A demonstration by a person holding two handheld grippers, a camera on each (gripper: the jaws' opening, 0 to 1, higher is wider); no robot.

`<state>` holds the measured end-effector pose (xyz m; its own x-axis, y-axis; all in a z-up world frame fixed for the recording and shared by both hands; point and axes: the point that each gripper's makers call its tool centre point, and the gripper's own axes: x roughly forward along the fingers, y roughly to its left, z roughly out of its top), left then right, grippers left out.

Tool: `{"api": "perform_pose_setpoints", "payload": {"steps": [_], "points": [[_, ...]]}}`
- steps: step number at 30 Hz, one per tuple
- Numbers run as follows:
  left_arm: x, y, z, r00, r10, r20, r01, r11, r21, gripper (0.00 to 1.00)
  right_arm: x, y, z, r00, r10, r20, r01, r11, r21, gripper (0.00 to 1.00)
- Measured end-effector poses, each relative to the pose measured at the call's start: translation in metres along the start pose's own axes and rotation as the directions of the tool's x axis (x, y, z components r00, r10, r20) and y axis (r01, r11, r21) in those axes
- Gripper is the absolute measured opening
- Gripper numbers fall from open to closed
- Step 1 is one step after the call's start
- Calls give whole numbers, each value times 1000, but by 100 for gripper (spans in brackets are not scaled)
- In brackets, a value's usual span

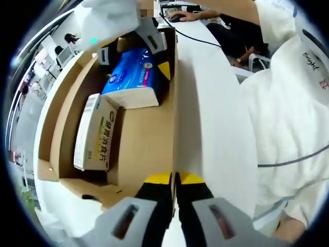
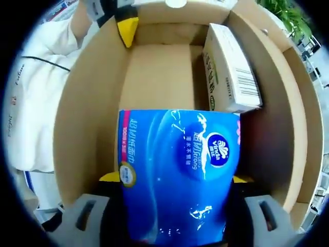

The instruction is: Operate the shoe box by opening the lid, removing the specified soft item, and placing it in the target area until the item is outside and the box remains undamaged.

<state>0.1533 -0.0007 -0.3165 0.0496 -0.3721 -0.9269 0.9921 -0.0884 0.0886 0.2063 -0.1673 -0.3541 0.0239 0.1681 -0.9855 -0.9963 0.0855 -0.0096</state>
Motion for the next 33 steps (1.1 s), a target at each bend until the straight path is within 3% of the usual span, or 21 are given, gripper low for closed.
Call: {"api": "perform_pose_setpoints", "payload": {"steps": [6, 12, 18, 24, 33], "points": [[0, 0, 0, 1000, -1, -1, 1, 1000, 0, 2, -1, -1, 0, 1000, 3, 16, -3, 1000, -6, 79], [0, -1, 0, 1000, -2, 3, 2, 1000, 2, 2, -3, -1, 4, 999, 2, 33, -2, 1000, 1, 70], [1, 0, 0, 1000, -6, -7, 6, 1000, -1, 2, -1, 1, 6, 1000, -13, -28, 12, 1000, -25, 70], [0, 1, 0, 1000, 5, 7, -5, 1000, 6, 2, -1, 0, 6, 1000, 11, -3, -11, 1000, 12, 71], [0, 1, 0, 1000, -2, 3, 2, 1000, 5, 2, -1, 1, 6, 1000, 16, -9, -16, 1000, 1, 73]]}}
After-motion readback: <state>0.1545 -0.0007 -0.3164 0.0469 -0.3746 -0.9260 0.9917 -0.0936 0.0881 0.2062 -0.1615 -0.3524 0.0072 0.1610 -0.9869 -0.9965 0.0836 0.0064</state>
